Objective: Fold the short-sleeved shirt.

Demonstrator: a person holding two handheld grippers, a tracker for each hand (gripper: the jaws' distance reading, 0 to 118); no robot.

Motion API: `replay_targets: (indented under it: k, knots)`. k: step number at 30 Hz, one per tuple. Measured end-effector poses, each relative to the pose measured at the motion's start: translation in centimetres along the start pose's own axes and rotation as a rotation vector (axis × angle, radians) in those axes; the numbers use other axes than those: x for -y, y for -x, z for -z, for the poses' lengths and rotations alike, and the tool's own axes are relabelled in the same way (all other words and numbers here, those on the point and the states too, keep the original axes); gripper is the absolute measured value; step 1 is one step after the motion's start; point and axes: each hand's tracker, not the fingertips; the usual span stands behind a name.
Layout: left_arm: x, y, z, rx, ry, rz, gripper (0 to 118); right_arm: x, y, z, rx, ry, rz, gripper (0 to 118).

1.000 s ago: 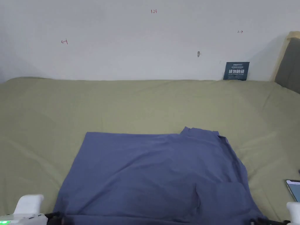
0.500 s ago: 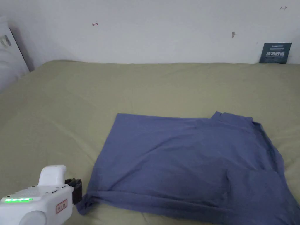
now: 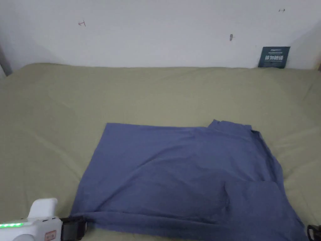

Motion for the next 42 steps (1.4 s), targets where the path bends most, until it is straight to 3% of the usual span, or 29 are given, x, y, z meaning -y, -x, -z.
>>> replay_targets:
  k: [1, 2, 3, 4, 5, 6, 7, 8, 12, 13, 15, 16, 21, 28, 38, 42]
  knots:
    - [0.1, -0.3, 0.1, -0.010, -0.022, -0.008, 71, 0.0, -0.1, 0.2, -0.002, 0.010, -0.001, 2]
    - [-0.1, -0.4, 0.1, -0.018, -0.025, 0.005, 18, 0.0, -0.3, 0.5, -0.002, 0.018, -0.001, 2]
    - [-0.1, -0.7, 0.1, -0.025, -0.029, 0.014, 7, 0.3, -0.8, 1.1, -0.003, 0.022, 0.001, 2]
    - [-0.1, -1.0, -0.1, -0.002, -0.042, 0.019, 7, 0.3, -1.2, 1.5, -0.005, 0.030, 0.006, 3]
    - [-0.2, -1.6, -0.2, -0.028, -0.005, 0.034, 7, 0.3, -1.5, 1.7, -0.024, 0.046, 0.018, 19]
    - [-0.3, -1.8, -0.2, -0.040, -0.014, 0.052, 7, 0.2, -1.7, 2.0, -0.034, 0.066, 0.022, 55]
    - [-0.3, -2.0, -0.3, -0.047, -0.023, 0.066, 7, 0.3, -1.4, 2.1, -0.048, 0.090, 0.016, 100]
    - [-0.5, -2.1, -0.4, -0.049, -0.017, 0.066, 7, 0.5, -1.3, 2.6, -0.071, 0.135, 0.012, 118]
    - [-0.5, -1.3, -0.1, -0.013, -0.001, 0.037, 7, 1.0, -0.4, 3.3, -0.071, 0.154, -0.016, 114]
    - [-0.5, -1.1, -0.1, -0.020, -0.003, 0.035, 7, 1.2, -0.3, 3.5, -0.069, 0.155, -0.016, 103]
    - [-0.6, -1.0, -0.2, -0.008, -0.001, 0.007, 7, 1.5, -0.4, 3.9, -0.063, 0.159, -0.015, 27]
    - [-0.6, -0.9, -0.1, -0.006, 0.000, 0.002, 7, 1.6, -0.4, 4.1, -0.050, 0.167, -0.019, 11]
    - [-1.2, -0.1, -0.3, 0.029, 0.007, -0.041, 7, 0.3, -1.1, 3.2, -0.060, 0.145, -0.028, 10]
    - [-6.3, 0.1, -1.4, 0.080, -0.036, -0.035, 7, -6.5, -0.2, 2.3, -0.073, 0.039, -0.051, 10]
    - [-16.9, -1.2, 4.5, 0.078, -0.029, 0.032, 7, -15.8, 1.3, 10.3, -0.019, 0.055, -0.131, 10]
    - [-19.5, -1.9, 7.7, 0.082, 0.008, 0.032, 7, -17.4, 0.5, 14.5, -0.019, 0.102, -0.072, 10]
